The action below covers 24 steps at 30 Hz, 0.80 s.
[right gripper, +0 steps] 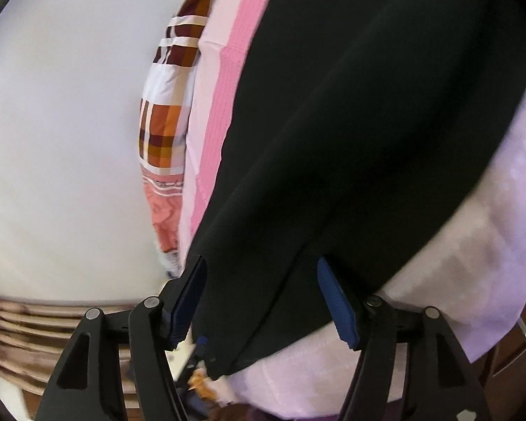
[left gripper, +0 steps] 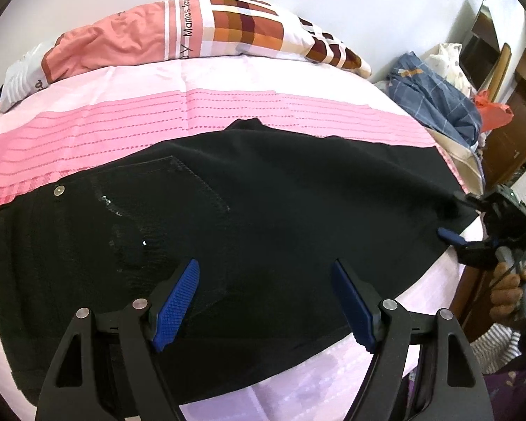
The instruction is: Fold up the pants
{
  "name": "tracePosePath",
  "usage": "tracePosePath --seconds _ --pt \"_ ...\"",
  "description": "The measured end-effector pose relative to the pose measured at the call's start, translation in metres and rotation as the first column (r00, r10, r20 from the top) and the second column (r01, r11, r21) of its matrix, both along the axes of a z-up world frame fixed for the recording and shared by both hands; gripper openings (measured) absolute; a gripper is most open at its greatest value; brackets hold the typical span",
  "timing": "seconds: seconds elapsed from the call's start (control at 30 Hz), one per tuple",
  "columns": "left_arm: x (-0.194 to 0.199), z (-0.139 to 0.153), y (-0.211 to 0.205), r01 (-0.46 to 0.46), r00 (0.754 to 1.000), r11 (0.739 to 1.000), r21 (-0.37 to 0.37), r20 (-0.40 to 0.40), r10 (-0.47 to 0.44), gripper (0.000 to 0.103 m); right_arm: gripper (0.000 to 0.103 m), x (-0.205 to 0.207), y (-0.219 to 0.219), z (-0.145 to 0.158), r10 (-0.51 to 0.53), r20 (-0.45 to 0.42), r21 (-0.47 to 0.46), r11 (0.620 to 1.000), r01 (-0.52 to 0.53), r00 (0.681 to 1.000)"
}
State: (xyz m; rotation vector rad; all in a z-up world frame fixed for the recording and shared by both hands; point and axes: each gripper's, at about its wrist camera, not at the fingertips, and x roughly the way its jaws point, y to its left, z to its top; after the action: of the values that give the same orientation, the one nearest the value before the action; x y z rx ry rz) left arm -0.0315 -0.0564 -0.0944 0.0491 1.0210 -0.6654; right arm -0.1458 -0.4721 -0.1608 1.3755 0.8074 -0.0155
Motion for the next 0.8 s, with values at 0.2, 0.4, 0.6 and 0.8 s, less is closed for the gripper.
tracePosePath --seconds 0.2,0.4,0.6,0.8 --pt "0.0 -0.006 -0.001 0.008 1.0 1.0 -0.02 -0.027 -0.008 0.078 0.065 0.015 0.008 0.011 -0.052 0.003 -0.005 0.999 0.052 0.999" --pt "-0.003 -0.009 -0.002 0.01 0.999 1.0 -0.025 -0.036 -0.011 0.078 0.055 0.022 0.014 0.012 -0.075 0.037 -0.071 0.994 0.077 0.996" --pt "-0.002 -0.008 0.002 0.008 1.0 1.0 -0.028 -0.029 -0.009 0.078 0.006 0.008 0.014 -0.011 -0.058 -0.01 -0.012 0.998 0.058 0.998" --pt "-0.001 0.0 0.007 0.018 1.0 1.0 0.008 0.012 -0.018 0.078 0.005 -0.009 0.021 0.015 -0.021 0.01 -0.005 1.0 0.021 1.0"
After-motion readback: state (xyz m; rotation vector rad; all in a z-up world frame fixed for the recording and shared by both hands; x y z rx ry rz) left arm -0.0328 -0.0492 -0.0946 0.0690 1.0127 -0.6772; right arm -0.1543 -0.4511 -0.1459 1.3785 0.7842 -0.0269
